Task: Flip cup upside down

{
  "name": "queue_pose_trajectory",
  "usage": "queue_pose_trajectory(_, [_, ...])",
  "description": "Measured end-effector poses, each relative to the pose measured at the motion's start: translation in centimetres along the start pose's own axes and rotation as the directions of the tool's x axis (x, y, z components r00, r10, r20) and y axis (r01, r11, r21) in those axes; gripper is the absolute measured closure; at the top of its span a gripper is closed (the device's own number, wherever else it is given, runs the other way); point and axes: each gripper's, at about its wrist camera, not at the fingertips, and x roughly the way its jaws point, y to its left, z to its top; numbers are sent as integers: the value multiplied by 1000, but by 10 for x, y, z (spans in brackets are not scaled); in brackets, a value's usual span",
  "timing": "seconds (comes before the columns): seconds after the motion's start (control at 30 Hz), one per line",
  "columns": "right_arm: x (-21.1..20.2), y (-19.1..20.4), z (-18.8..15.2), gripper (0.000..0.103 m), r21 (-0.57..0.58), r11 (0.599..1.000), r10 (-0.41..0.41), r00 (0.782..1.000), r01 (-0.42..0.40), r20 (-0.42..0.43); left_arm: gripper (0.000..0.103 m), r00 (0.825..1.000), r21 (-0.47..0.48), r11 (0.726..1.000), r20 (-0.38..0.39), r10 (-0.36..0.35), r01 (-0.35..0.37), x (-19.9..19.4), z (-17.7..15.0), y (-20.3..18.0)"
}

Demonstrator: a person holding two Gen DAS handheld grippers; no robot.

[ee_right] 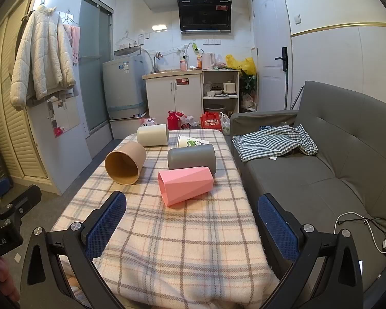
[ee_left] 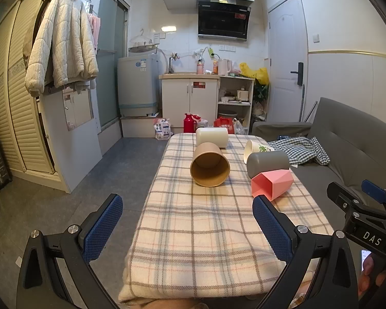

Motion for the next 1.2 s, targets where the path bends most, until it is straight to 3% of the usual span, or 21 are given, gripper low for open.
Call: queue_pose_trajectory(1.2, [3, -5, 0, 0, 15, 1000, -3, 1000, 3, -19, 0, 1000, 1, 1000, -21, 0, 0, 2, -5, -1])
